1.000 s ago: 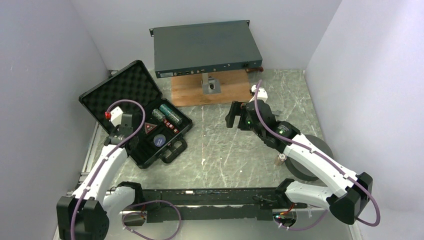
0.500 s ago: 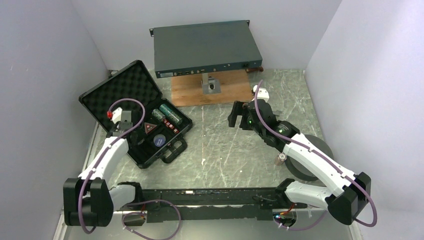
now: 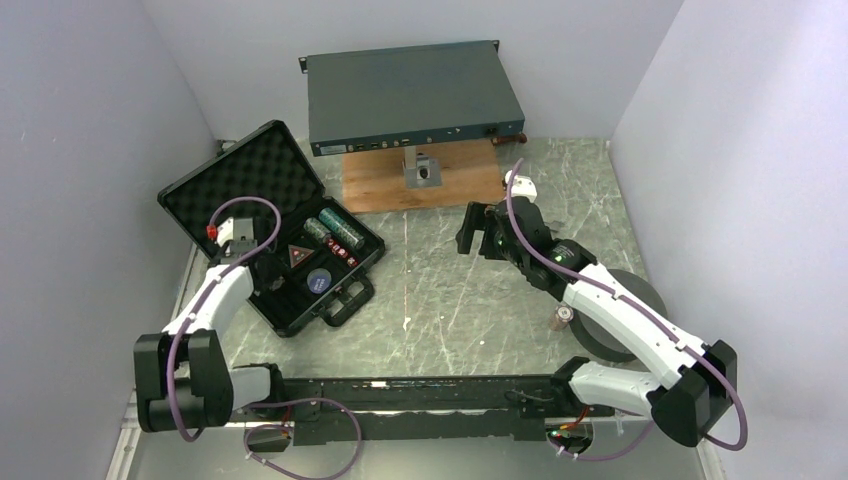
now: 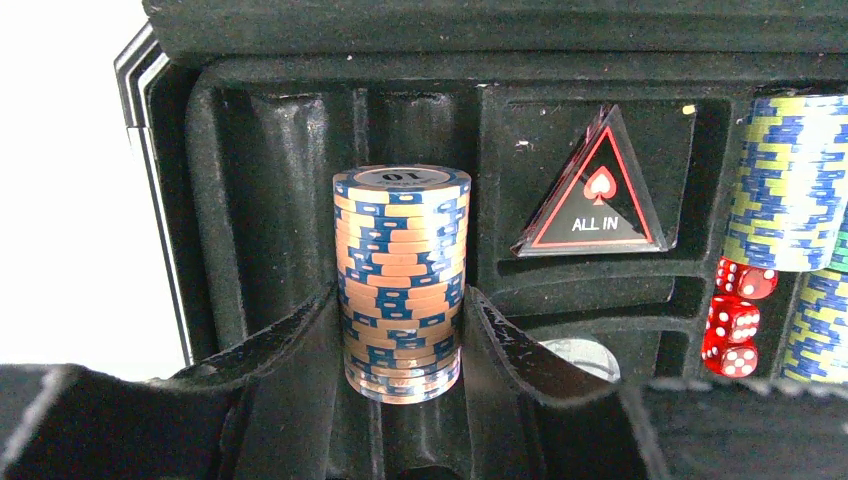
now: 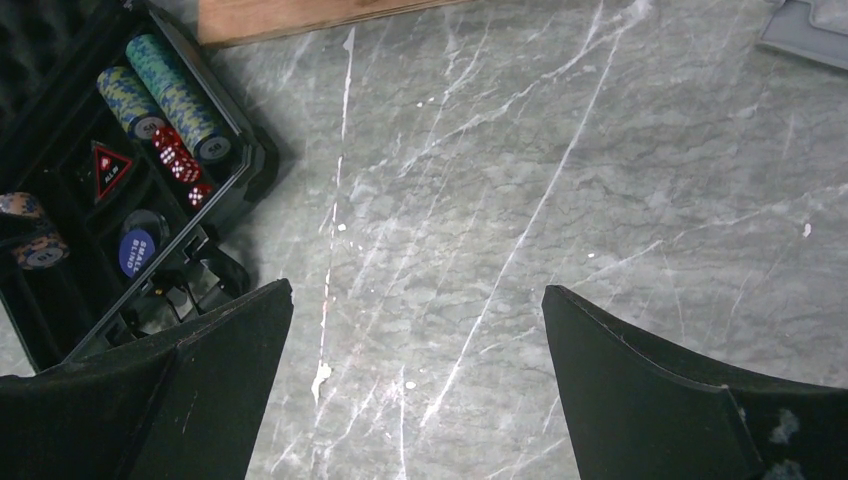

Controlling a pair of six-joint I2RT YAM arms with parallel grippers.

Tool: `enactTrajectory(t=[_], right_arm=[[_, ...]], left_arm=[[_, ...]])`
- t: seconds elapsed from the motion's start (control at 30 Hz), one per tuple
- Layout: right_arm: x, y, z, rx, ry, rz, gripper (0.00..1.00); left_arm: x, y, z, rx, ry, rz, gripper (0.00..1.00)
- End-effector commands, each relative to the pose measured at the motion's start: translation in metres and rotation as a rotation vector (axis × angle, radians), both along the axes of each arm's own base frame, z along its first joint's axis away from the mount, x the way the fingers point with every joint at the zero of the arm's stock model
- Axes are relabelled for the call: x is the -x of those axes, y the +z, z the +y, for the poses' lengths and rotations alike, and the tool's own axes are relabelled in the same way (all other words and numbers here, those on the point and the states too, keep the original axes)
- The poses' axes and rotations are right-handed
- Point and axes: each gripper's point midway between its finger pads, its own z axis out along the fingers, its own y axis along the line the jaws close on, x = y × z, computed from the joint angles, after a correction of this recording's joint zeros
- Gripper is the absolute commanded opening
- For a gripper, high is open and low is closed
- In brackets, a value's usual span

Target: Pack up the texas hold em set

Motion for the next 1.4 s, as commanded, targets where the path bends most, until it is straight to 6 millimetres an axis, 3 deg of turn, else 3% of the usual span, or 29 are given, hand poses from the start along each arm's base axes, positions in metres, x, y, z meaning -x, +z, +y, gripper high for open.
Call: enactTrajectory(t=[0.0, 0.27, 0.47, 0.53, 0.63, 0.7, 0.73, 0.77, 0.9, 1.07, 1.27, 1.37], right_arm=[[-0.006, 0.004, 0.003, -0.016, 0.009, -0.029, 1.0], [-0.008, 0.001, 0.0, -0.01, 0.003, -0.022, 1.0], [-0.01, -0.001, -0.002, -0.006, -0.001, -0.019, 1.0], [-0.011, -0.002, -0.002, -0.007, 0.0, -0.017, 1.0], [-0.011, -0.002, -0.001, -0.011, 0.003, -0.016, 1.0], [-0.01, -0.002, -0.001, -0.01, 0.005, -0.014, 1.0], [-0.01, -0.003, -0.001, -0.01, 0.004, -0.013, 1.0], [-0.01, -0.003, -0.001, -0.01, 0.003, -0.013, 1.0], [-0.011, -0.003, -0.002, -0.011, 0.003, -0.014, 1.0], [-0.01, -0.005, 0.0, -0.018, 0.006, -0.007, 1.0], [-0.011, -0.006, 0.004, -0.031, 0.016, 0.003, 1.0], [-0.01, -0.007, 0.006, -0.034, 0.02, 0.011, 1.0]], left_arm=[[-0.034, 0.026, 0.002, 0.021, -0.003, -0.117, 0.0], [-0.041, 0.015, -0.004, 0.079, -0.019, -0.092, 0.0], [-0.041, 0.017, 0.002, 0.054, -0.005, -0.088, 0.15], [-0.042, 0.017, 0.001, 0.056, -0.012, -0.089, 0.26], [-0.041, 0.016, 0.001, 0.056, -0.016, -0.078, 0.59], [-0.041, 0.017, 0.002, 0.049, -0.02, -0.077, 0.86], [-0.04, 0.018, 0.003, 0.043, -0.015, -0.077, 0.96], [-0.039, 0.02, 0.004, 0.037, -0.013, -0.083, 0.99], [-0.033, 0.026, 0.003, 0.031, -0.027, -0.104, 0.99], [-0.023, 0.039, -0.006, 0.009, -0.091, -0.142, 0.87], [-0.007, 0.036, -0.023, 0.023, -0.166, -0.144, 0.52], [0.0, 0.03, -0.031, 0.034, -0.191, -0.131, 0.43]])
